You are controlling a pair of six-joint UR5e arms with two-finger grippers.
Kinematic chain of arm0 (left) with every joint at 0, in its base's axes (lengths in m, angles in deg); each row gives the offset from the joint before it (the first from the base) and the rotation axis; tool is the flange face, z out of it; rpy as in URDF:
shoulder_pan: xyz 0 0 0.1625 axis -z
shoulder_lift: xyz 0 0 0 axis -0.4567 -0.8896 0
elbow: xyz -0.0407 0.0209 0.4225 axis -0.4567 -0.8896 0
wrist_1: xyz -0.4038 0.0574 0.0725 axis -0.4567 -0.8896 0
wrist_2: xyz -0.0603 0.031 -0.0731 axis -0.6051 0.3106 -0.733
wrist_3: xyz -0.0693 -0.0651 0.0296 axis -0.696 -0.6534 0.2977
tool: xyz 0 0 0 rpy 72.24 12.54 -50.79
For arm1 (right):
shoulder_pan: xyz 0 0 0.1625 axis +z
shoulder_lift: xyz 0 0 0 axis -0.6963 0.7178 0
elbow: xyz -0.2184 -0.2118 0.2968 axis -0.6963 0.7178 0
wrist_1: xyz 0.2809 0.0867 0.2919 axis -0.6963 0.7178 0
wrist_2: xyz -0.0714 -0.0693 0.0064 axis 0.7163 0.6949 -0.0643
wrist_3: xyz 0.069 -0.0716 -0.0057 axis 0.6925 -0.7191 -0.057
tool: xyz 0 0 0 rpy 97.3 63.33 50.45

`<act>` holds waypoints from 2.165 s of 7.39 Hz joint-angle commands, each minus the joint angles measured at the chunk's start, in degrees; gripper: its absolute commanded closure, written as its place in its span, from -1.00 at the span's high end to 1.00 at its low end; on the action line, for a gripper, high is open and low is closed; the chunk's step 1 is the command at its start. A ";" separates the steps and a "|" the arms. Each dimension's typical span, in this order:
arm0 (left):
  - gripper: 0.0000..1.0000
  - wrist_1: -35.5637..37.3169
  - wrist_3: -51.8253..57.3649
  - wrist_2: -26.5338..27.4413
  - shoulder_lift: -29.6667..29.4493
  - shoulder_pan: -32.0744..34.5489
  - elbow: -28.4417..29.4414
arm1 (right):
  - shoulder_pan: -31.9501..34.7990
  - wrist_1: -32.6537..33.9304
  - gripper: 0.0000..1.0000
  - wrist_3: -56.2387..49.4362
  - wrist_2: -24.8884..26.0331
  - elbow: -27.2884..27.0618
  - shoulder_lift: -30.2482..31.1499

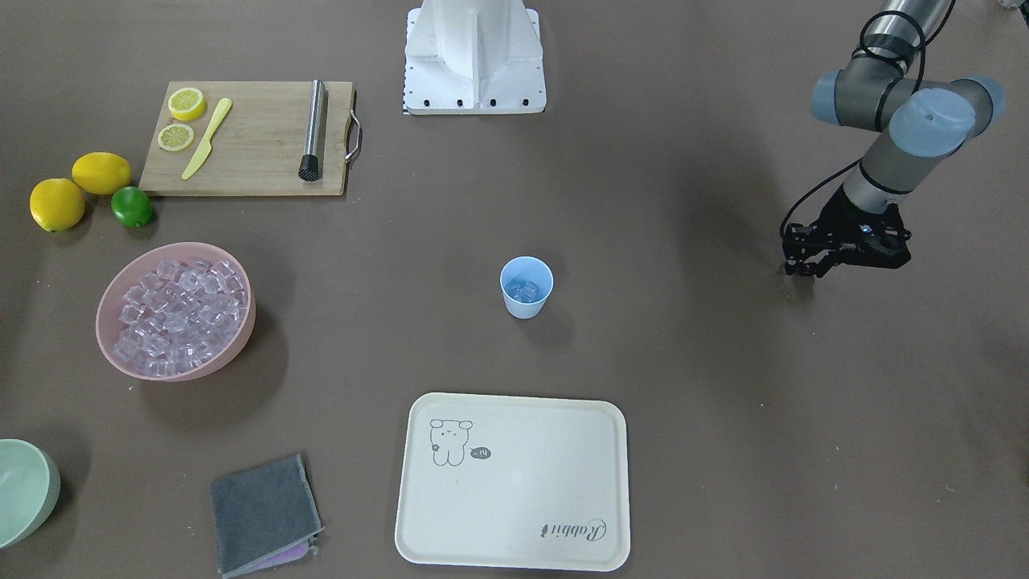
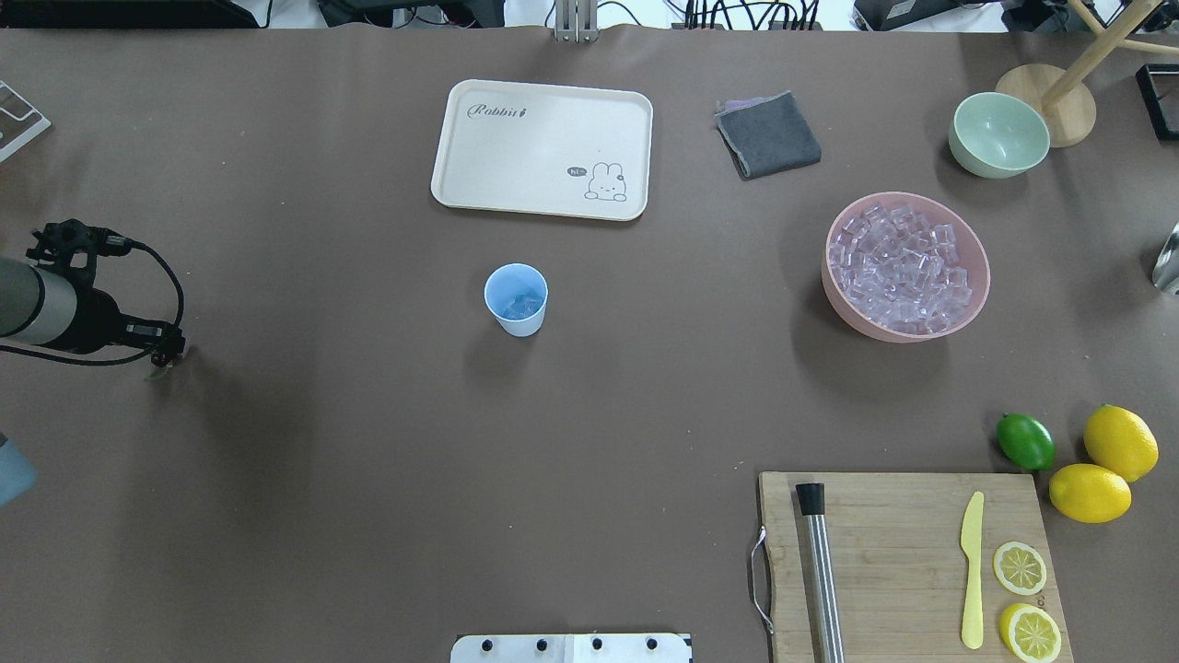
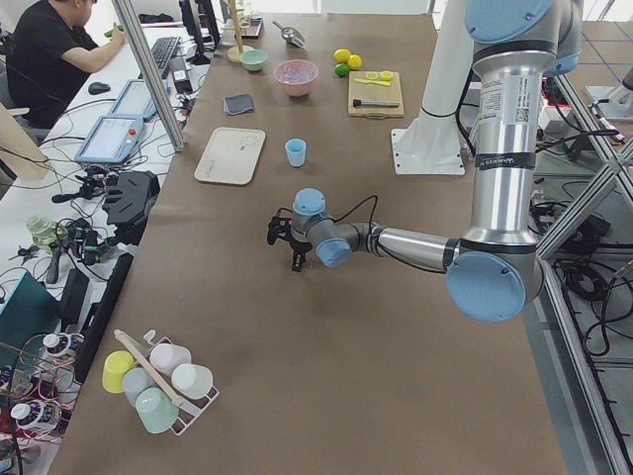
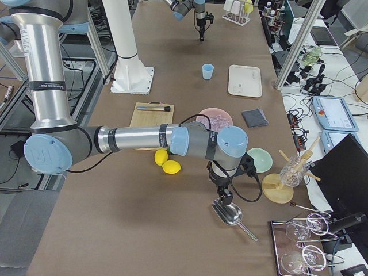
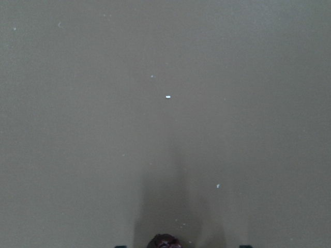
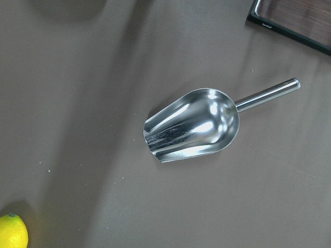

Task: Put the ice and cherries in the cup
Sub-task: 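Lower the left gripper onto the dark cherries and grasp them, then carry the cherries with the left gripper over the blue cup and release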

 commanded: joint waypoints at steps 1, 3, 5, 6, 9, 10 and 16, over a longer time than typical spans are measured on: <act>-0.21 0.03 -0.02 0.34 -0.35 0.00 -0.10 | -0.07 0.00 1.00 0.00 0.09 0.12 -0.08; -0.23 0.30 0.07 -0.54 -0.52 0.17 -0.80 | -0.07 0.00 1.00 0.00 0.00 0.04 0.01; -0.28 0.39 0.42 -1.24 -0.26 0.70 -1.24 | 0.10 0.00 1.00 0.00 0.00 -0.05 0.01; -0.27 1.69 0.42 -1.50 -0.69 0.79 -2.03 | 0.11 0.00 1.00 0.00 0.00 0.04 0.01; -0.27 21.59 0.25 -6.60 -13.21 4.74 -7.83 | -0.07 0.09 1.00 0.00 0.00 -0.58 -0.07; -0.27 30.96 -0.71 -6.43 -21.79 4.65 -7.75 | -0.07 0.00 1.00 0.00 0.09 -0.32 -0.34; -0.27 40.39 -18.80 4.96 -44.02 -6.22 -3.63 | 0.10 0.00 1.00 0.00 0.26 -0.14 -0.34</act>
